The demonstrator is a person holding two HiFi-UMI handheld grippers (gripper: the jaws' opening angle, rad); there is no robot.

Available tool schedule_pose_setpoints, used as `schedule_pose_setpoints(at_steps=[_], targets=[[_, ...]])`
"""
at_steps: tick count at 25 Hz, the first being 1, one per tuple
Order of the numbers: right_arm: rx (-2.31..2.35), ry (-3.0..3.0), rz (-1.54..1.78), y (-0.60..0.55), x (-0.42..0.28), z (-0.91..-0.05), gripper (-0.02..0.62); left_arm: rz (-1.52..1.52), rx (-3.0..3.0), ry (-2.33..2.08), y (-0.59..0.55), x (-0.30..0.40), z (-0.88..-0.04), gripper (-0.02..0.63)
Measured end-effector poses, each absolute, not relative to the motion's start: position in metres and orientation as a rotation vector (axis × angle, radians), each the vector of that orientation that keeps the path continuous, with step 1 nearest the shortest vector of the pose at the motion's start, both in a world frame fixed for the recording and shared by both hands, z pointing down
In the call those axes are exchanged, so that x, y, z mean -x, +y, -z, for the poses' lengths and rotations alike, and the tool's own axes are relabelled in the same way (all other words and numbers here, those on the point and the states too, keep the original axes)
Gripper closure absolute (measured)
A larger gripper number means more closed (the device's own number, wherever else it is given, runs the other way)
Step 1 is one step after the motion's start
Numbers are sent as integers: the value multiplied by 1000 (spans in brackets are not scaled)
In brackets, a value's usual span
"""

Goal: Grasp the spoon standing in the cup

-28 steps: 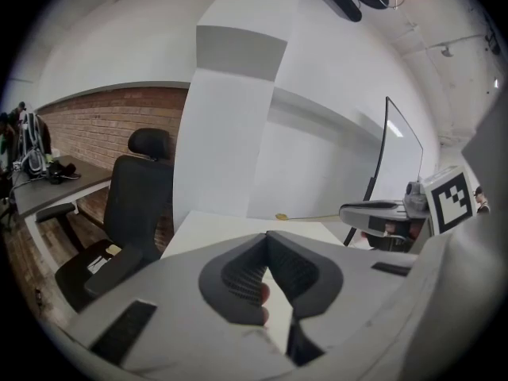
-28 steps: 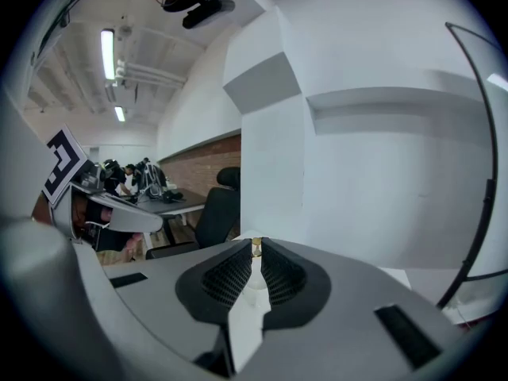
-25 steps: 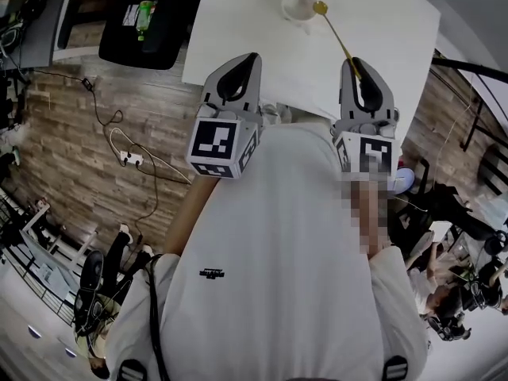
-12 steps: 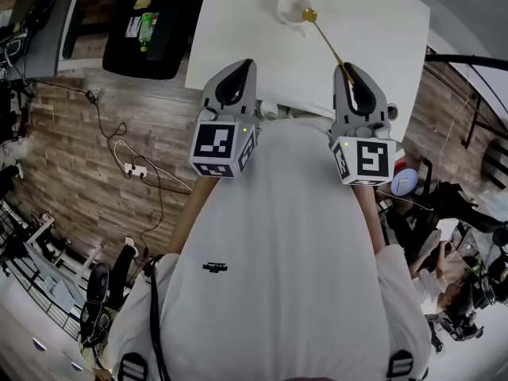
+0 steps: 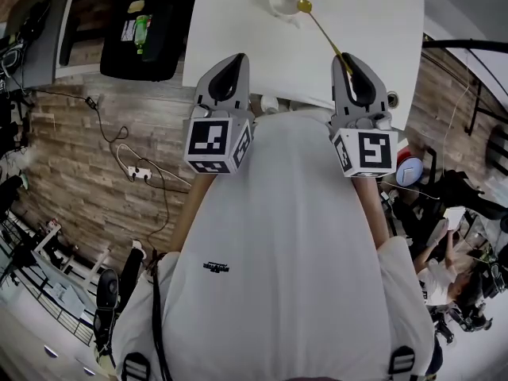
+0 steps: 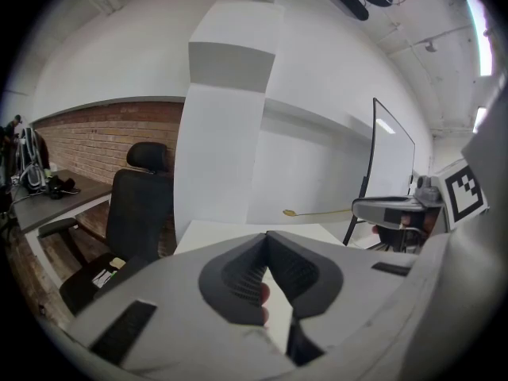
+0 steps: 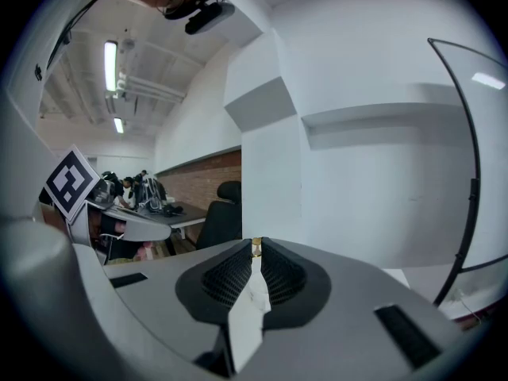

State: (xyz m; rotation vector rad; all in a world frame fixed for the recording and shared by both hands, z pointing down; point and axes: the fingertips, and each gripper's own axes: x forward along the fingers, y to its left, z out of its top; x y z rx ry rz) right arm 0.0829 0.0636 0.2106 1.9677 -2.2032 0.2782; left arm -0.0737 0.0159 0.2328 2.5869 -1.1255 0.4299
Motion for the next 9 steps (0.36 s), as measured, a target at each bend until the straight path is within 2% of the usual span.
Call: schedule_pose_setpoints(at_steps=[9], targets=[[-1998,-2187,-294,65,-82,-212,555,-415,-2594,-1116,14,78,-233,597]])
